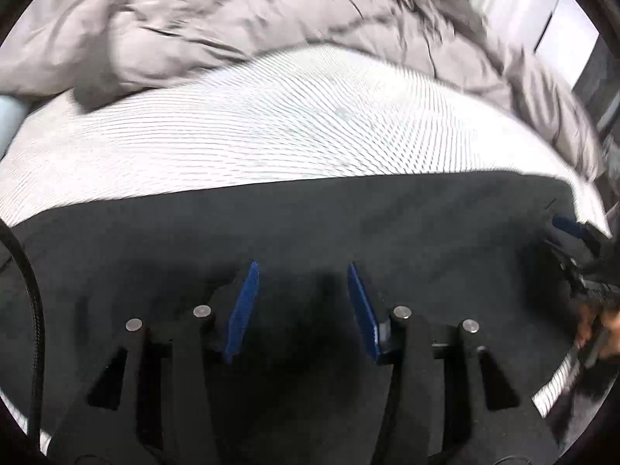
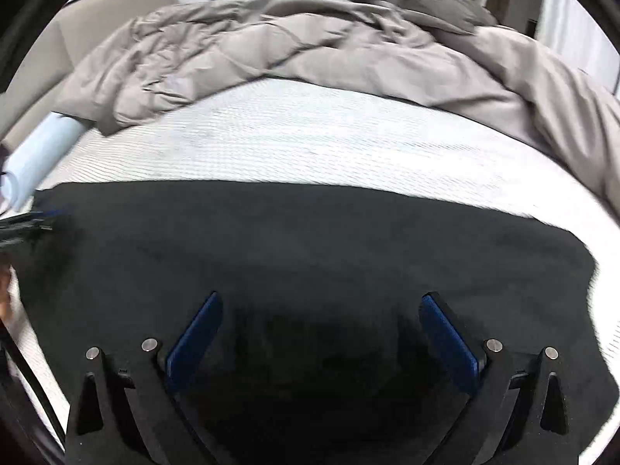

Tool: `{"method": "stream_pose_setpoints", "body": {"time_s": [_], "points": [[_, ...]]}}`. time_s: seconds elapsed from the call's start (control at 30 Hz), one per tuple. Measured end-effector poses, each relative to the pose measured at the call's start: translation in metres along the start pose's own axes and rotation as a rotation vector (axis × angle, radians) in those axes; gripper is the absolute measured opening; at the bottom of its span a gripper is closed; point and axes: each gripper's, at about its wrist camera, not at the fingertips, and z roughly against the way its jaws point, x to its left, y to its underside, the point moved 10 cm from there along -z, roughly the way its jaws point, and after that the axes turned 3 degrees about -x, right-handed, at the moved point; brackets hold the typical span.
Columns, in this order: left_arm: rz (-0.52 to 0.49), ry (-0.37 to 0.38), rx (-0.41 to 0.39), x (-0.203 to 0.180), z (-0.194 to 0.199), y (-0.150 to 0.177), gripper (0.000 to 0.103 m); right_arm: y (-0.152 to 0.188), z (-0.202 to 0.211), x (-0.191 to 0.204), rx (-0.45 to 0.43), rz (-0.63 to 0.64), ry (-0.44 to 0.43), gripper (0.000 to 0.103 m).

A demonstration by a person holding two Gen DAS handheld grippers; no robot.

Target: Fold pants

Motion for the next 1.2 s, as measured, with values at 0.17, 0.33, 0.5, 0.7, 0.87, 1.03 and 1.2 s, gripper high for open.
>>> {"method": "stream_pose_setpoints", "body": {"time_s": [0.17,0.33,0.5,0.7,0.87,1.03,1.2], "points": [[-0.047,-0.080,0.058,-0.012,-0.041,-0.014,0.044,0.006,-0.030,0.029,0.073,0.146,0.043,0.103],[0.024,-0.169,0.027,0.047,-0.023,-0.004,0.045,0.014,-0.033,0.003,0.093,0.108,0.058,0.103],[0.089,-0.215,-0.007,0.083,-0.002,0.007,0.040,0.019,-0.024,-0.013,0.093,0.077,0.084,0.103],[0.156,-0.105,-0.130,0.097,0.064,0.021,0.041,0.017,-0.022,-0.010,0.088,0.103,0.090,0.103],[0.220,-0.231,-0.052,0.176,0.063,0.059,0.041,0.017,-0.024,-0.012,0.090,0.100,0.083,0.103],[0.244,-0.229,-0.117,0.212,0.088,0.076,0.060,0.017,-0.025,-0.010,0.092,0.104,0.075,0.103],[0.127,-0.258,-0.124,0.187,0.102,0.074,0.060,0.015,-0.027,-0.007,0.095,0.117,0.084,0.103]]}}
